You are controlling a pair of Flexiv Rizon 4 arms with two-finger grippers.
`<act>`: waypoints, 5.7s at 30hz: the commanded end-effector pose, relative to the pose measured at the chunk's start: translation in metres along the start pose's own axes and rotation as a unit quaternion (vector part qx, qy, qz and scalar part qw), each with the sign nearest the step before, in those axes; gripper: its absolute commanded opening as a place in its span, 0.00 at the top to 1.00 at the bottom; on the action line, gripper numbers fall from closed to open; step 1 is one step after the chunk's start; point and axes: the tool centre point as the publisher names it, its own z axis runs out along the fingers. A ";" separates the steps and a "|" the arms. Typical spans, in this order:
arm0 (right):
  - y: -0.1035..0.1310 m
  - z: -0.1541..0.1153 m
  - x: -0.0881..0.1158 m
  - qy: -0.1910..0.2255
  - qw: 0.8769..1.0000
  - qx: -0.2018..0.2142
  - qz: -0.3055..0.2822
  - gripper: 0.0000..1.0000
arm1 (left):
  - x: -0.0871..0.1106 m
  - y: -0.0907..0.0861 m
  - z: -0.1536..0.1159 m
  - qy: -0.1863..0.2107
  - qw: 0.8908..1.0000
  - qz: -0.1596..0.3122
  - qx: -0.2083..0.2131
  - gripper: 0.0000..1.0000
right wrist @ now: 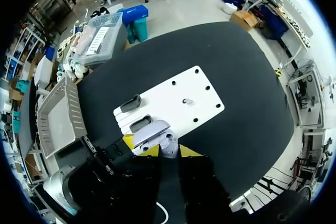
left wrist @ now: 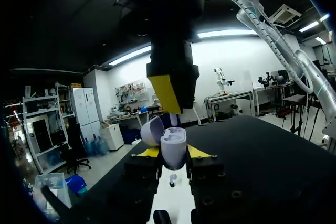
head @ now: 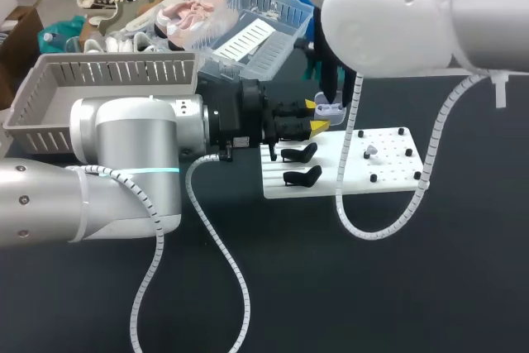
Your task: Pick up each earbud case from the left stands, insert the matching earbuds, close the lid, and place the case in the box.
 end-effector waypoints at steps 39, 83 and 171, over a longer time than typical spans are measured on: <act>0.005 0.011 0.002 0.017 1.000 -0.009 -0.001 0.53 | 0.001 0.000 0.000 -0.001 1.000 0.001 -0.002 1.00; -0.101 0.112 0.014 -0.058 0.950 -0.055 -0.303 0.51 | 0.001 0.000 0.000 -0.001 1.000 0.001 -0.002 1.00; -0.048 0.182 -0.052 0.028 0.975 -0.150 -0.161 0.99 | 0.001 0.000 0.000 -0.001 1.000 0.001 -0.002 1.00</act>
